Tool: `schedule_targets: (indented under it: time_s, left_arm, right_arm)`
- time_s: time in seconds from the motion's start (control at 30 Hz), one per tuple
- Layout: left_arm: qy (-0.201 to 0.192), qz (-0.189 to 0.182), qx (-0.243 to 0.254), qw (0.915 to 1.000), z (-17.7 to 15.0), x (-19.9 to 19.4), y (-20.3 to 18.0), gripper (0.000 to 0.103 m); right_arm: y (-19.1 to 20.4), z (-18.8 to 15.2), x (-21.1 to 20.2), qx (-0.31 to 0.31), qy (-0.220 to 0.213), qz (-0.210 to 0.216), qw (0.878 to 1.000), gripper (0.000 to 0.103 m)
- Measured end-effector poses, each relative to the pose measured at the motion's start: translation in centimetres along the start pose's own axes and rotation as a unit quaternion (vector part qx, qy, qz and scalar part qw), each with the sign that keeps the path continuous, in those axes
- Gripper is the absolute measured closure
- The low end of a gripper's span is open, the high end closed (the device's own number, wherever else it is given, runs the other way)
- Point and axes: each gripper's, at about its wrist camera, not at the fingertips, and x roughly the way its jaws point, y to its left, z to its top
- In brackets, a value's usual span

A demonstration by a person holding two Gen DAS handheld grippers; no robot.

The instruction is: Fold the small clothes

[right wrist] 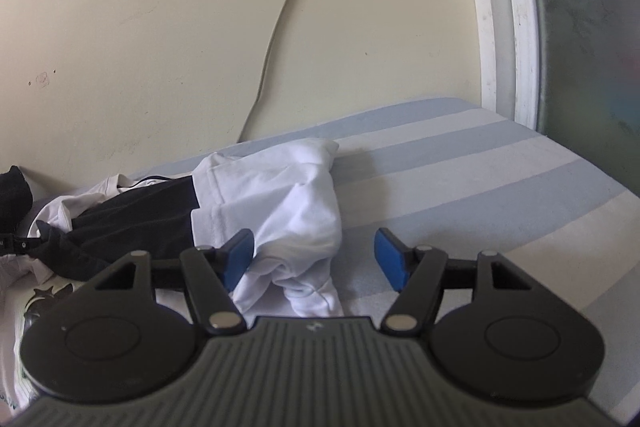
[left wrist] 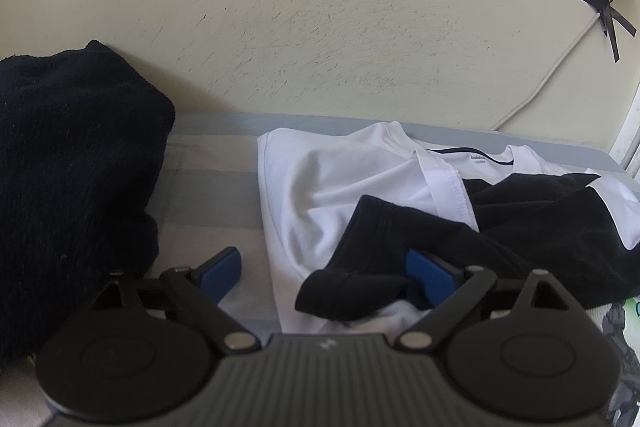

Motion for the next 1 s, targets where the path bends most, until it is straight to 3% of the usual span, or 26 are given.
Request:
schedule_targets:
  time_s: [0.37,1.0]
  left_arm:
    - [0.008,-0.004,0.000,1.0000,0.08,0.23,0.19,0.000]
    - [0.002,-0.017,0.002,0.9998,-0.26,0.14,0.01,0.000]
  right_arm:
    - [0.08,0.01,0.43,-0.002,0.009,-0.004,1.000,0.031]
    - [0.04,-0.17,1.02,0.009,0.023,-0.004,1.000,0.027]
